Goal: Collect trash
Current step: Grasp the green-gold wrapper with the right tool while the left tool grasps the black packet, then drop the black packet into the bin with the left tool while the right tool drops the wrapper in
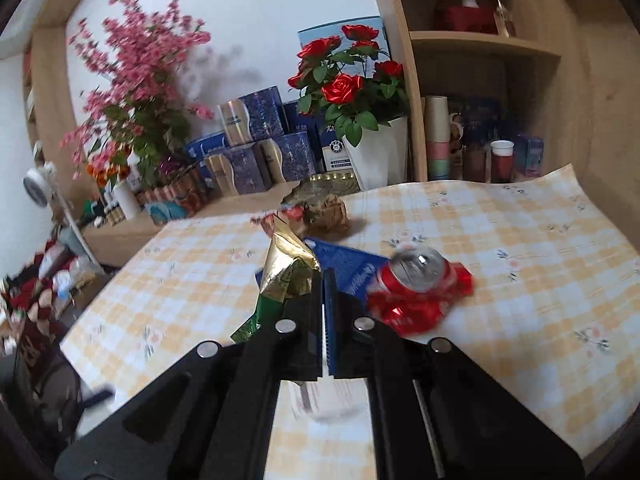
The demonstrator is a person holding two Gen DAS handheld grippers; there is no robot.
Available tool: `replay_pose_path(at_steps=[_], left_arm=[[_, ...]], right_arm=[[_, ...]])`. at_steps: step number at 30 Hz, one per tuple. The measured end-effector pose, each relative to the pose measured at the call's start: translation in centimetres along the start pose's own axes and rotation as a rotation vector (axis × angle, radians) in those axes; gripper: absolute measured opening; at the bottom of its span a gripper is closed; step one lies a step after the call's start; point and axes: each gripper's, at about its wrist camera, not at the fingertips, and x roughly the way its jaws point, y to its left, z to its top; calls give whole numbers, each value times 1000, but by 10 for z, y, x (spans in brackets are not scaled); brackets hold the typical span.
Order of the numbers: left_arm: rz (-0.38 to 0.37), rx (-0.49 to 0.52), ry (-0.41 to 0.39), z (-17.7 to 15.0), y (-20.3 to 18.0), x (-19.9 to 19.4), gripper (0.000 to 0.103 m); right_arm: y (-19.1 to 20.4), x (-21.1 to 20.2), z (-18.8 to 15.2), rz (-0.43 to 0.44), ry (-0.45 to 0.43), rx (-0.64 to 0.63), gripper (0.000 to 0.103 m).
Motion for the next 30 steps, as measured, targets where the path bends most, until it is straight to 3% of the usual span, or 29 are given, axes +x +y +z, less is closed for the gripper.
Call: replay_pose_path(at_steps=[2,4,7,10,17,20,22,23,25,30], left_arm=[[-6,2,21,12,-9,16,96],[-4,2,44,22,-16,33,84],[13,-33,139,40,-21,65,70],[32,-57,155,50,-23,82,69],[170,-27,253,49,-29,127,70],[161,-42,242,43,-25,127,68],[135,-18,231,41,-27,123,43],[121,1,240,40,-30,120,41],[94,8,247,39,-31,109,26],[6,89,235,23,-39,74,23]], right_arm=[[-5,-14,-15,-3,14,-21,5],[-11,-25,-29,-9,31,-28,5],[-25,-39,-51,-16,72,-3,5],[-38,-50,-66,-19,102,21,5],[-70,-71,-86,-63,100,104,5],[-80,-78,-91,-76,91,130,5],[-83,-80,-94,-76,93,138,5],[-84,-81,-96,-75,99,141,5],[-86,-82,-103,-63,112,149,5],[-78,-88,-117,-41,119,143,5]])
